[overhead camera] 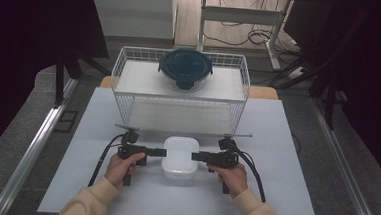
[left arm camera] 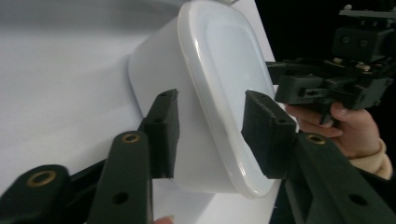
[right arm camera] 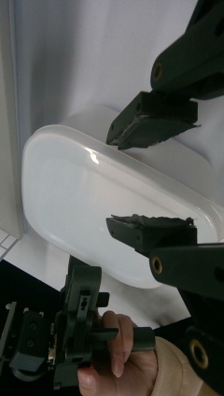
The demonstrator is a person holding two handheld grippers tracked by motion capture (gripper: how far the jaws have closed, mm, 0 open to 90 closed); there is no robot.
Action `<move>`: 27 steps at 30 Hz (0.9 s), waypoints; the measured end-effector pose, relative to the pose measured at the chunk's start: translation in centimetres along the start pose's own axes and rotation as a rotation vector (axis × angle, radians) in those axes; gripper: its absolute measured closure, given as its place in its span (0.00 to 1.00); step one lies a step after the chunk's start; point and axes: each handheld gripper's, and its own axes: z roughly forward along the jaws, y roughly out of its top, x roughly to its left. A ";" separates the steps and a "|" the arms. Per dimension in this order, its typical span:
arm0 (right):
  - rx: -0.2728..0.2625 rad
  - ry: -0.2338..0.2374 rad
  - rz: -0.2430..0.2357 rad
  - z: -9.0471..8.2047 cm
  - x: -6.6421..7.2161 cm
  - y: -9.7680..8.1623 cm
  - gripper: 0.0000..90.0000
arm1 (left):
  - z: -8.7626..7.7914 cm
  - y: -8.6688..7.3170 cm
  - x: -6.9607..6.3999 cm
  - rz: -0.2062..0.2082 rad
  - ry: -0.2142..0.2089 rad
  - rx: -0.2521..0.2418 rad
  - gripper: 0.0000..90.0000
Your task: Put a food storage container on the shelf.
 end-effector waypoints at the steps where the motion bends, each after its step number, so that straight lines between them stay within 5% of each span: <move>1: 0.000 0.000 0.000 0.0 0.0 0.0 0.61 | 0.0 0.0 0.0 0.000 0.000 0.000 0.65; 18: -0.018 0.021 0.071 -0.7 -0.1 -0.6 0.76 | -0.2 -0.8 -1.5 0.046 0.039 -0.036 0.78; 27: -0.034 0.006 0.043 -1.1 0.6 -1.0 0.79 | -0.8 -1.4 -1.6 0.037 0.007 -0.054 0.83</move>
